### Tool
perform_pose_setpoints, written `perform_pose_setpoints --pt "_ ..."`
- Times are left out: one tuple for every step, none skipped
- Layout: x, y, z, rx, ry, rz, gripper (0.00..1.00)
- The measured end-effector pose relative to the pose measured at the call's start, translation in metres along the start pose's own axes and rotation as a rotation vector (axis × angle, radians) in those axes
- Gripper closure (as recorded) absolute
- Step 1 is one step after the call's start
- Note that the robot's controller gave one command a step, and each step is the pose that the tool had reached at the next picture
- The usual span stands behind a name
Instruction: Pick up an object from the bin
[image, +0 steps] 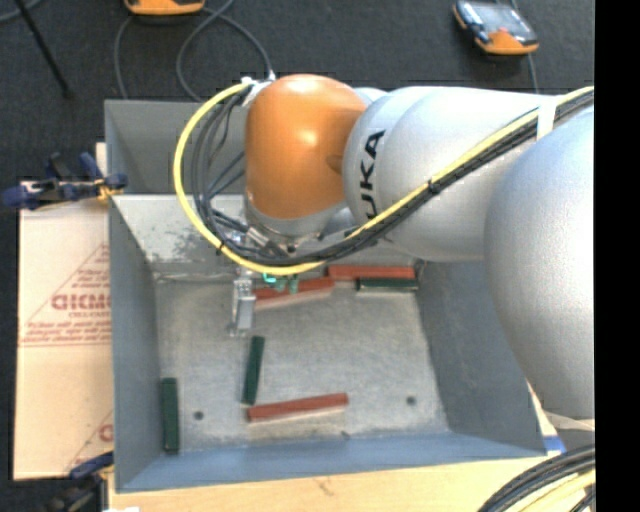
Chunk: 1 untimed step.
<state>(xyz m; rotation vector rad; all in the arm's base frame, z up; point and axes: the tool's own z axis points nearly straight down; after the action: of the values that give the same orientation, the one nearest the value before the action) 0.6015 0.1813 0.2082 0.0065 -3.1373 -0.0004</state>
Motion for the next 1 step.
perform_pose_setpoints --pt "0.1079 -0.0487 0.0674 0.002 -0.002 -0.377 0.0"
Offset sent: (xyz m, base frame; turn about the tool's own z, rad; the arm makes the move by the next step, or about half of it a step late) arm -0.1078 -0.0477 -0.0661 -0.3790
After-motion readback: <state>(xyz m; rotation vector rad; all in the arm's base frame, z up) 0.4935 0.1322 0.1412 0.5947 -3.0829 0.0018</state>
